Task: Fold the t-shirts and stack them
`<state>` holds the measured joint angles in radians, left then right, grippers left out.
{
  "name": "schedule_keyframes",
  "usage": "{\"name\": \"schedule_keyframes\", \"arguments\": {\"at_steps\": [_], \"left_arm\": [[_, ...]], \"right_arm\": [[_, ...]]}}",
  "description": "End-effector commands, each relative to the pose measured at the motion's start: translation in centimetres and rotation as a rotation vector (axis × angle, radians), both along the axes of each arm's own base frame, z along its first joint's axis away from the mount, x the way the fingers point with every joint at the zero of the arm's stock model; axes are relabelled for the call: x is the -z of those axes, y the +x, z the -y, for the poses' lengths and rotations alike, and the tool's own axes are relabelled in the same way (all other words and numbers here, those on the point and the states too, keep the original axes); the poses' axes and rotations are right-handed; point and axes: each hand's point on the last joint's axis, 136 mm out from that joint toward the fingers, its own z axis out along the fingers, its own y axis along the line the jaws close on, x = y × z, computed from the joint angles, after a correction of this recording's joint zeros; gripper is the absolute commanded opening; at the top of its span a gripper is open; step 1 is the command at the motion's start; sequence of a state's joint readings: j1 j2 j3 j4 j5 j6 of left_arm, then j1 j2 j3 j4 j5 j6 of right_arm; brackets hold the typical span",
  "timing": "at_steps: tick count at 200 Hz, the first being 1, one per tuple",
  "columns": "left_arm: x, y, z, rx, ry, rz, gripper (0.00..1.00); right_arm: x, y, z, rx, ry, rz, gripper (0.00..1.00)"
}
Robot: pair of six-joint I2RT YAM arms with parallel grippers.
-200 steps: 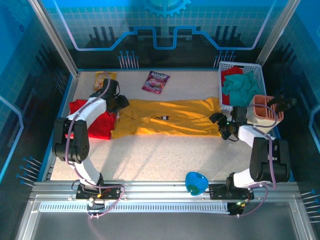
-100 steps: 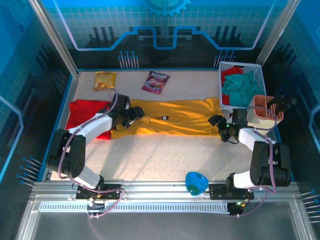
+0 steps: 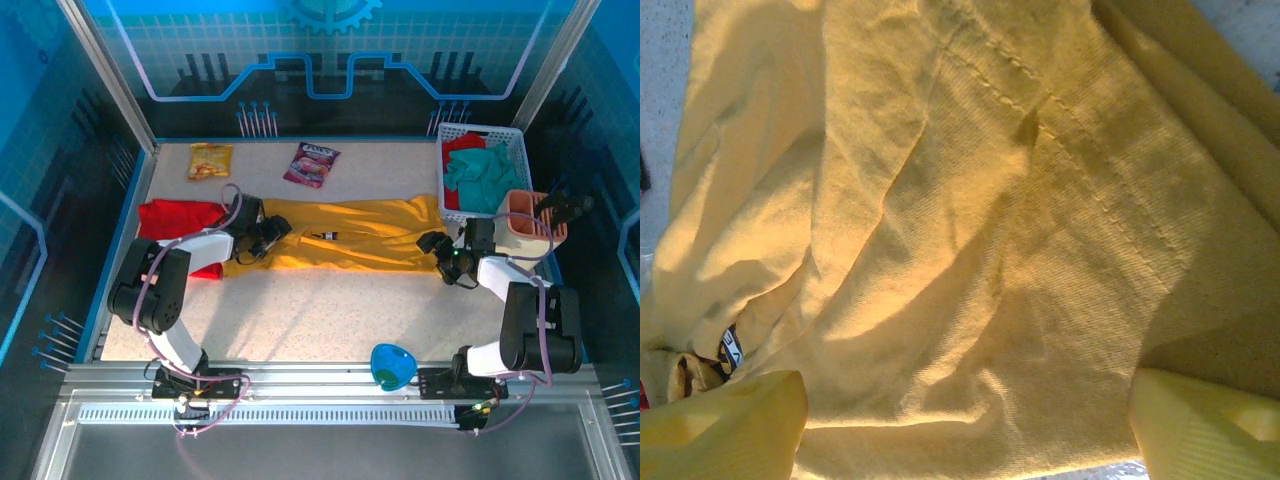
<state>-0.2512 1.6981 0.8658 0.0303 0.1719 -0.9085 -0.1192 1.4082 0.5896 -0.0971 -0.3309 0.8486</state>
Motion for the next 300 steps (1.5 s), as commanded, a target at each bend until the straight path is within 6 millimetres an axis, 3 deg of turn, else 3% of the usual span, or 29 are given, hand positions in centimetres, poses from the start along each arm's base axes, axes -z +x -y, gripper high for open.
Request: {"name": "schedule_keyframes", "arguments": {"at_steps": [1,58,103,146,212,234,256,282,300], "left_arm": [[0.1,0.9,-0.4,-0.026,-0.007,0.034,0.62],[0.4,2.2,-1.0,-0.034,0.017,0.042,0.59],[0.0,4.2,-0.9,-0.038,0.004,0.066,0.44],[-2.1,6.0,-0.8,-0.025,0.035,0.081,0.46],[-2.0,10.7,0.3,0.003,0.052,0.096,0.47],[-2.3,12.3,-0.6,0.034,0.134,0.103,0.47],[-4.6,13.6,-2.4,0.056,0.194,0.135,0.47],[-8.0,13.0,-3.3,0.085,0.228,0.175,0.48],[-8.2,10.7,-2.2,0.127,0.205,0.154,0.49]], "right_arm": [[1.5,-1.8,-0.1,0.003,0.028,-0.077,0.84],[1.9,-2.1,-0.1,0.003,0.029,-0.084,0.83],[1.7,-2.0,0.0,0.004,0.034,-0.081,0.82],[1.5,-1.8,0.1,0.003,0.039,-0.074,0.82],[1.5,-1.7,0.1,-0.002,0.060,-0.073,0.81],[1.2,-1.9,0.0,-0.008,0.060,-0.066,0.81],[0.9,-2.4,-0.2,-0.020,0.058,-0.056,0.83],[1.1,-3.5,-0.7,-0.049,0.002,-0.059,0.86],[1.1,-4.5,-1.1,-0.076,-0.067,-0.057,0.86]]}}
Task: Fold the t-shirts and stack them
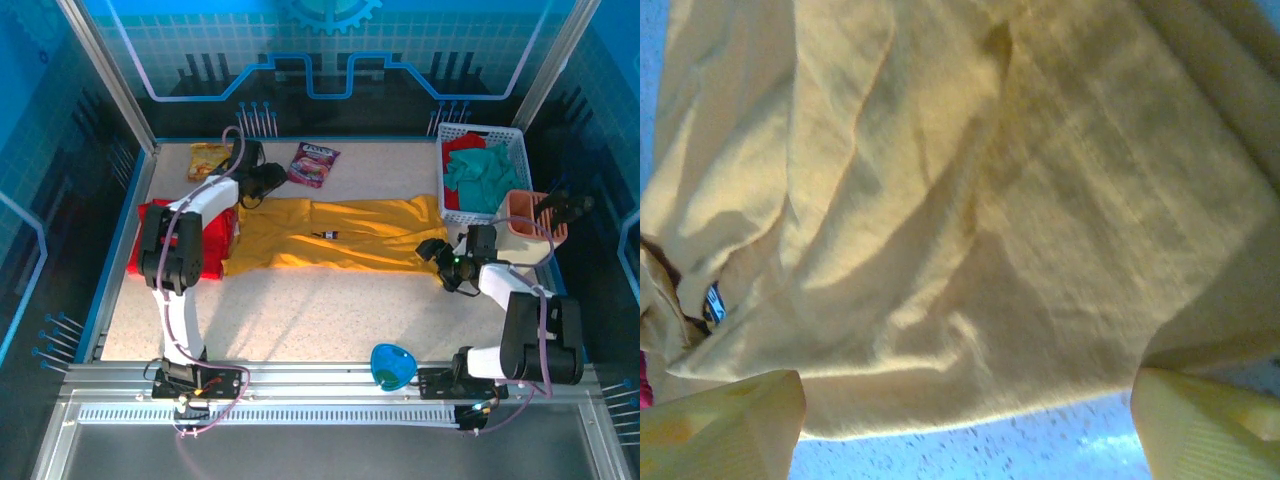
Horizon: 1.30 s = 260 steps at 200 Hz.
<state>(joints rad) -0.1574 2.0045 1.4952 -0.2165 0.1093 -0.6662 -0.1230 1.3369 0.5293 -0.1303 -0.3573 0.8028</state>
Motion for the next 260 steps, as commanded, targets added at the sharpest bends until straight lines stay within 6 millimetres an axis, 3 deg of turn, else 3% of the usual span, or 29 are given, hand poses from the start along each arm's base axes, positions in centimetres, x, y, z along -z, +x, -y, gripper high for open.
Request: {"name": "schedule_keyframes", "arguments": {"at_steps": [1,40,73,98,131,149,164,192,222,260], "left_arm": [[-1.9,-3.3,0.7,0.082,0.041,-0.022,0.49],[0.4,-9.5,2.1,0.127,0.056,-0.101,0.50],[2.2,-13.4,1.9,0.126,0.035,-0.155,0.51],[3.1,-15.3,1.6,0.130,0.065,-0.196,0.51],[3.8,-16.4,0.5,0.119,0.121,-0.230,0.49],[3.7,-16.5,-0.3,0.117,0.196,-0.243,0.49],[3.5,-16.3,-0.8,0.127,0.243,-0.260,0.49],[3.2,-15.9,-0.3,0.161,0.265,-0.279,0.48],[3.4,-15.4,0.6,0.191,0.302,-0.300,0.48],[5.1,-14.1,2.5,0.233,0.314,-0.366,0.48]], "right_arm": [[0.9,-2.4,-0.6,-0.033,-0.073,-0.053,0.85],[-0.9,-4.0,-1.8,-0.117,-0.326,0.020,0.83],[-4.8,-3.1,-3.0,-0.199,-0.541,0.196,0.81],[-7.3,-0.5,-4.2,-0.279,-0.693,0.263,0.80],[-9.2,5.5,-6.1,-0.366,-0.807,0.246,0.79],[-8.7,8.6,-7.1,-0.403,-0.800,0.191,0.77],[-7.1,10.9,-7.7,-0.438,-0.791,0.109,0.74],[-4.1,13.4,-7.1,-0.444,-0.767,-0.048,0.71],[-1.4,14.0,-6.0,-0.436,-0.689,-0.150,0.69],[1.0,12.9,-5.8,-0.466,-0.629,-0.260,0.67]]}}
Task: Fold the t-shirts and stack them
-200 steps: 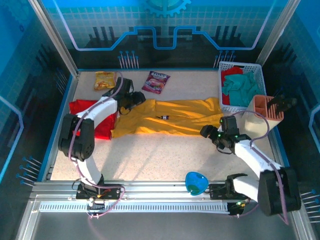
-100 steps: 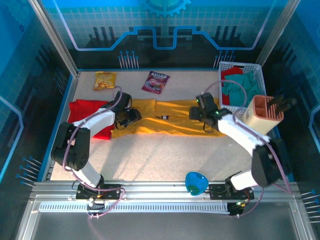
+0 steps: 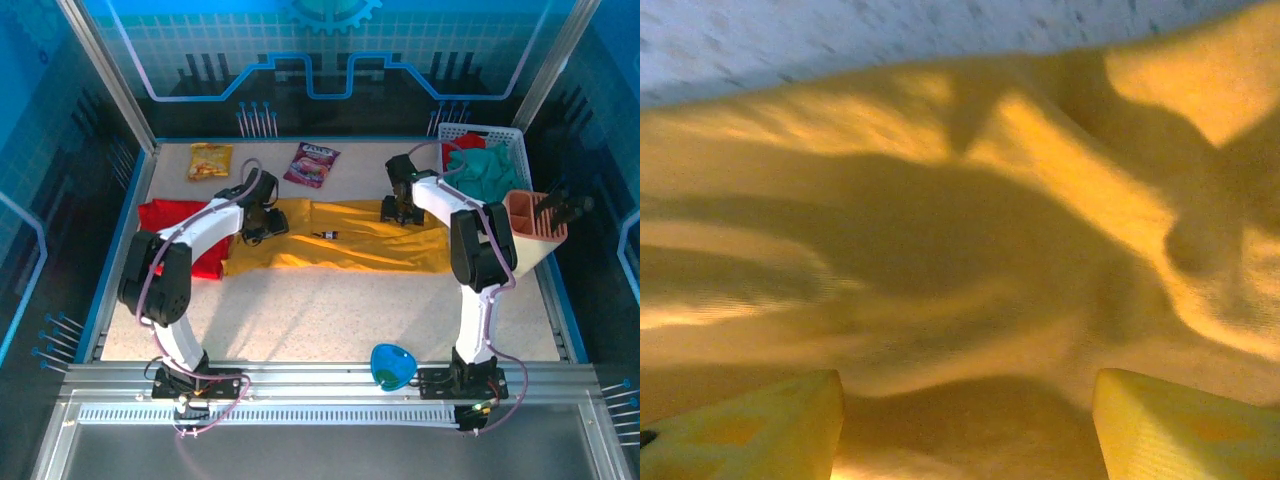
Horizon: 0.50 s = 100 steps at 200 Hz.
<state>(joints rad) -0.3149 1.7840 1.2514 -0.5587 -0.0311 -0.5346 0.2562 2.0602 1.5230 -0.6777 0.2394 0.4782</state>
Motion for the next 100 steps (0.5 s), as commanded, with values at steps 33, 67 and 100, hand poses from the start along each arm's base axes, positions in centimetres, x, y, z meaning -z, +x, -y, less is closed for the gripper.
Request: {"name": "schedule_keyframes", "arguments": {"at_steps": [33,67,100], "left_arm": [[3.0,1.4,1.9,0.061,0.049,-0.139,0.47],[4.7,2.3,2.9,0.081,0.036,-0.193,0.46],[5.8,2.7,4.1,0.109,0.026,-0.227,0.45]], "right_arm": [[2.1,-3.4,-1.4,-0.024,0.067,-0.187,0.66],[2.8,-6.0,-2.4,-0.046,0.115,-0.264,0.66],[3.0,-8.1,-3.5,-0.080,0.137,-0.297,0.66]]}}
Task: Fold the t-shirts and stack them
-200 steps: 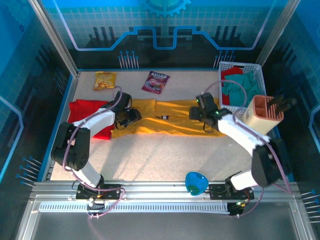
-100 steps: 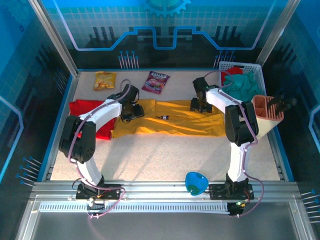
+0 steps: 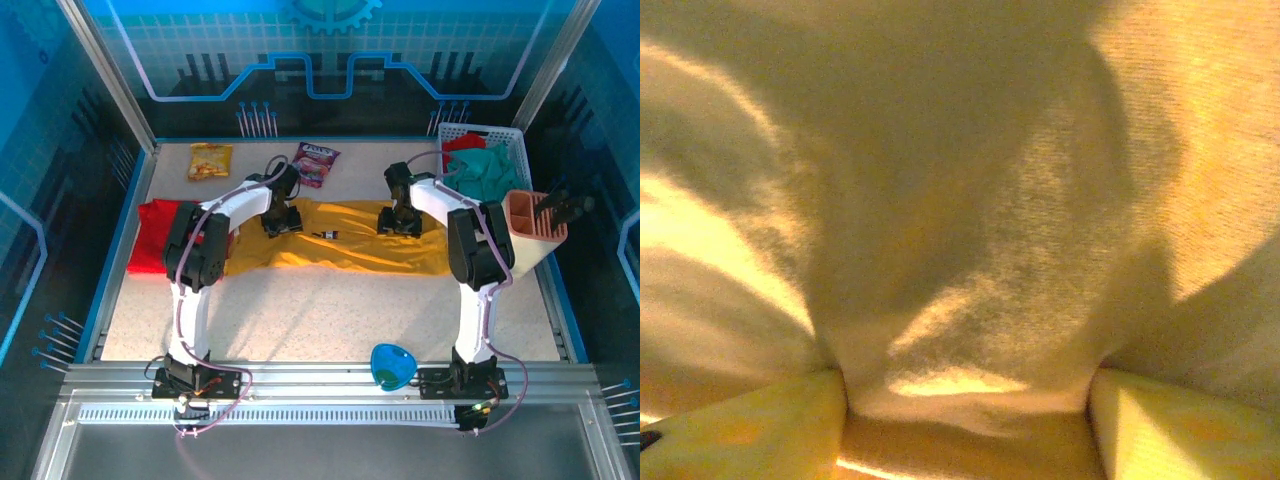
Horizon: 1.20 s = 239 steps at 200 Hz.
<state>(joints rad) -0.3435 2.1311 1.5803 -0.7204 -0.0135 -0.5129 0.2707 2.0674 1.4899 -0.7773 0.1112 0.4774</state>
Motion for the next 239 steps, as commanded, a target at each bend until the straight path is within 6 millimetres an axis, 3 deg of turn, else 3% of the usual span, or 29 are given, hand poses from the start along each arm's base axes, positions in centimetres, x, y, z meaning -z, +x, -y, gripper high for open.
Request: {"name": "schedule_keyframes", "arguments": {"at_steps": [1,36,93,161,209,239], "left_arm": [[0.7,-0.6,1.4,0.052,-0.026,-0.058,0.45],[1.5,-0.7,4.0,0.105,-0.073,-0.083,0.44],[1.0,-1.7,11.6,0.292,-0.136,-0.057,0.44],[0.1,0.2,20.2,0.478,-0.254,-0.024,0.44],[-0.6,3.3,22.4,0.552,-0.346,0.062,0.45],[-0.8,5.2,21.6,0.537,-0.390,0.097,0.45]], "right_arm": [[1.1,-4.2,-1.6,-0.040,0.054,-0.131,0.66],[1.3,-6.6,-3.0,-0.068,0.106,-0.177,0.66],[0.0,-11.7,-6.2,-0.110,0.181,-0.199,0.66],[0.2,-15.5,-9.1,-0.113,0.240,-0.206,0.66],[1.1,-16.2,-12.6,-0.146,0.282,-0.223,0.66],[1.2,-15.6,-14.0,-0.144,0.312,-0.215,0.66]]}}
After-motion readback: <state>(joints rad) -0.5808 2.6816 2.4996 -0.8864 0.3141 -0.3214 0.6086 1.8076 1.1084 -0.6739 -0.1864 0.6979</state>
